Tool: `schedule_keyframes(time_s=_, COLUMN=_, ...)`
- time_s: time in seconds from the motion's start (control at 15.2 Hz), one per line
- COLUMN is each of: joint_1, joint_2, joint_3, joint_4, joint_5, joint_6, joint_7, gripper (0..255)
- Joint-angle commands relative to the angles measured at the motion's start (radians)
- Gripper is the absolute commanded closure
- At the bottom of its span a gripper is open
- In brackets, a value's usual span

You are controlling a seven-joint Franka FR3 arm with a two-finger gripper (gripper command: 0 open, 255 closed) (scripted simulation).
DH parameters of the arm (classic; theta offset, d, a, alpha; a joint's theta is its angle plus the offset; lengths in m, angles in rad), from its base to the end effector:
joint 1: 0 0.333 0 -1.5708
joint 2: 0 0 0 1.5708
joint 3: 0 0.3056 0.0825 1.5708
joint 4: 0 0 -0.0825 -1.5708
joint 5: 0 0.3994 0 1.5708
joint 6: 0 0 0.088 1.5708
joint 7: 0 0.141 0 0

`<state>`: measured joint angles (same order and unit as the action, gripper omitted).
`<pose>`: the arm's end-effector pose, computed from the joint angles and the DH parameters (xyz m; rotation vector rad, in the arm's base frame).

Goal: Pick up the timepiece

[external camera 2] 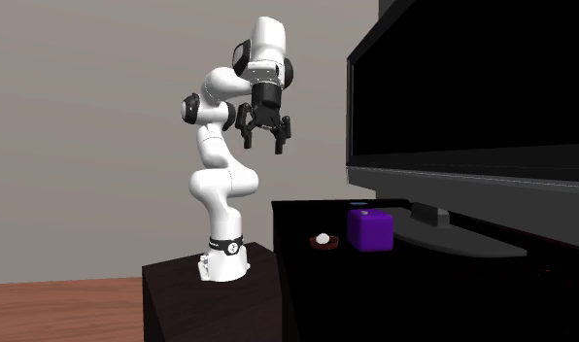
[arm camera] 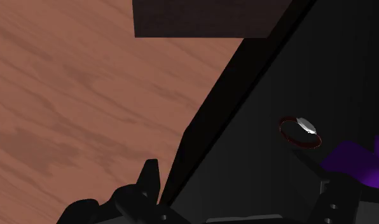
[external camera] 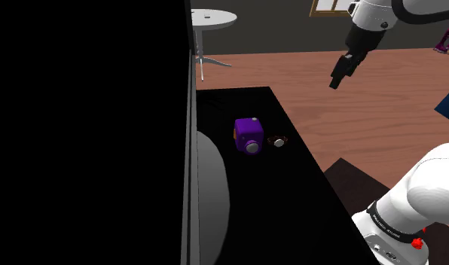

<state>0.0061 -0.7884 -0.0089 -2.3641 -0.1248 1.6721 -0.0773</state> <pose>0.3424 -0.0178 0.5565 3.0138 0.1259 0.1384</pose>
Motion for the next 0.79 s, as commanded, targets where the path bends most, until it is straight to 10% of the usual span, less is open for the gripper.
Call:
schedule_keyframes(time_s=0.0, joint_1=0.000, joint_2=0.000, joint_3=0.000, joint_4=0.000, joint_5=0.000, joint_6=0.000, joint_7=0.000, gripper=0)
schedule_keyframes(time_s=0.73, joint_1=0.168, joint_2=0.177, joint_3=0.020, joint_4=-0.142, joint_5=0.043, joint_6=0.330, joint_7=-0.203, gripper=0)
